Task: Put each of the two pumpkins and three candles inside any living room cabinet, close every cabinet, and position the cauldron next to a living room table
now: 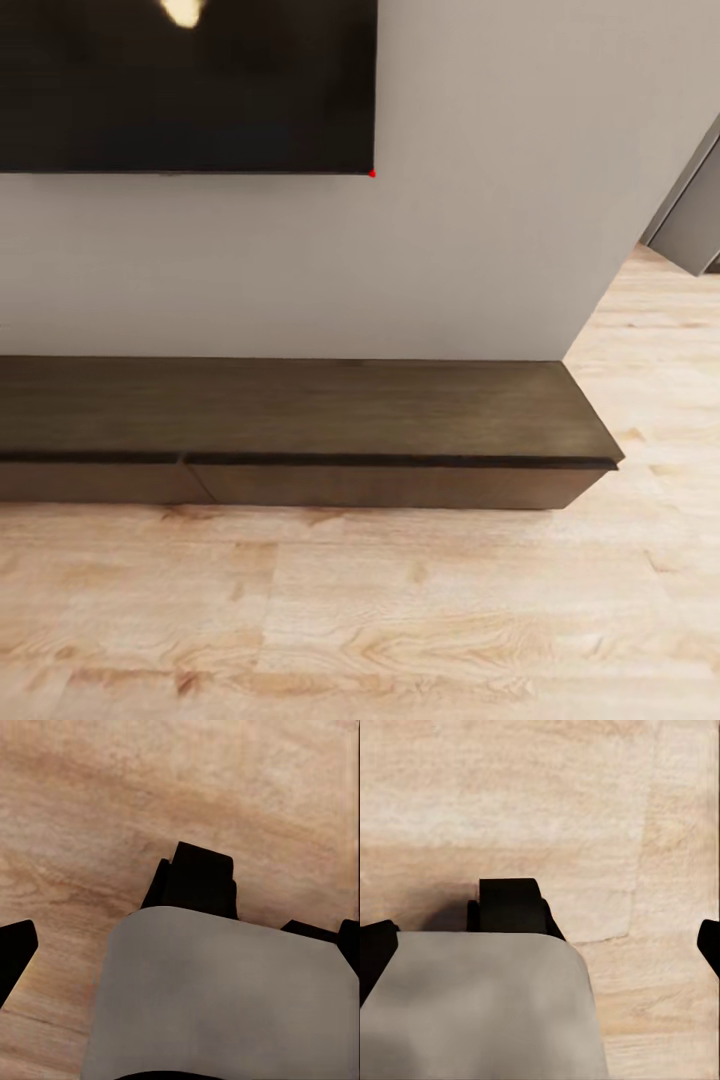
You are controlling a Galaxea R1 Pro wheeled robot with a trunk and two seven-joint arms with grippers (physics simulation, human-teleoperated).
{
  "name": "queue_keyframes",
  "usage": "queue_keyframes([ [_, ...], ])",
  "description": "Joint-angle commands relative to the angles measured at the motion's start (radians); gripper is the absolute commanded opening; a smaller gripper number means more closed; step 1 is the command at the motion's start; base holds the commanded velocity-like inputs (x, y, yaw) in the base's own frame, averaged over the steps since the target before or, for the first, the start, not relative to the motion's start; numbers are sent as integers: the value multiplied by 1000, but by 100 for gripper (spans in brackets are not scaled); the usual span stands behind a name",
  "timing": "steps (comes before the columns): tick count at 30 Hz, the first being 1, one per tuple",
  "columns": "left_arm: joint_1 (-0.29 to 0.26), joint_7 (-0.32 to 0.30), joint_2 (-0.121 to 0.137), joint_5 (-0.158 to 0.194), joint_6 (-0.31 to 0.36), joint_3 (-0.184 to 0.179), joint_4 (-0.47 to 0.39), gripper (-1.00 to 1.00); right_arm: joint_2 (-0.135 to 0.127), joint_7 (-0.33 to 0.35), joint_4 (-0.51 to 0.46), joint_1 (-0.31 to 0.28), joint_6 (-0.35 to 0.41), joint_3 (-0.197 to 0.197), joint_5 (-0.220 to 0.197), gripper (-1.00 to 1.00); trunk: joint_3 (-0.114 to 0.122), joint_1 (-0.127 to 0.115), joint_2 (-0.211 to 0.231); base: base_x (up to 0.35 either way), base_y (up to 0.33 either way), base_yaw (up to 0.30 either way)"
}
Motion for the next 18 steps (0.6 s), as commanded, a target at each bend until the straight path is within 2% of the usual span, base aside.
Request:
queue_keyframes([
  [1,0,0,0,0,0,0,0,100,0,0,0,0,0,0,0,100,0,0,0,243,-236,9],
  [9,0,0,-2,0,1,0,0,100,-5,-1,0,0,-3,-1,4,100,0,0,0,225,-228,1],
  [18,0,2,-7,-2,2,0,-1,100,-3,-1,0,0,-2,-1,3,100,0,0,0,32,-30,0],
])
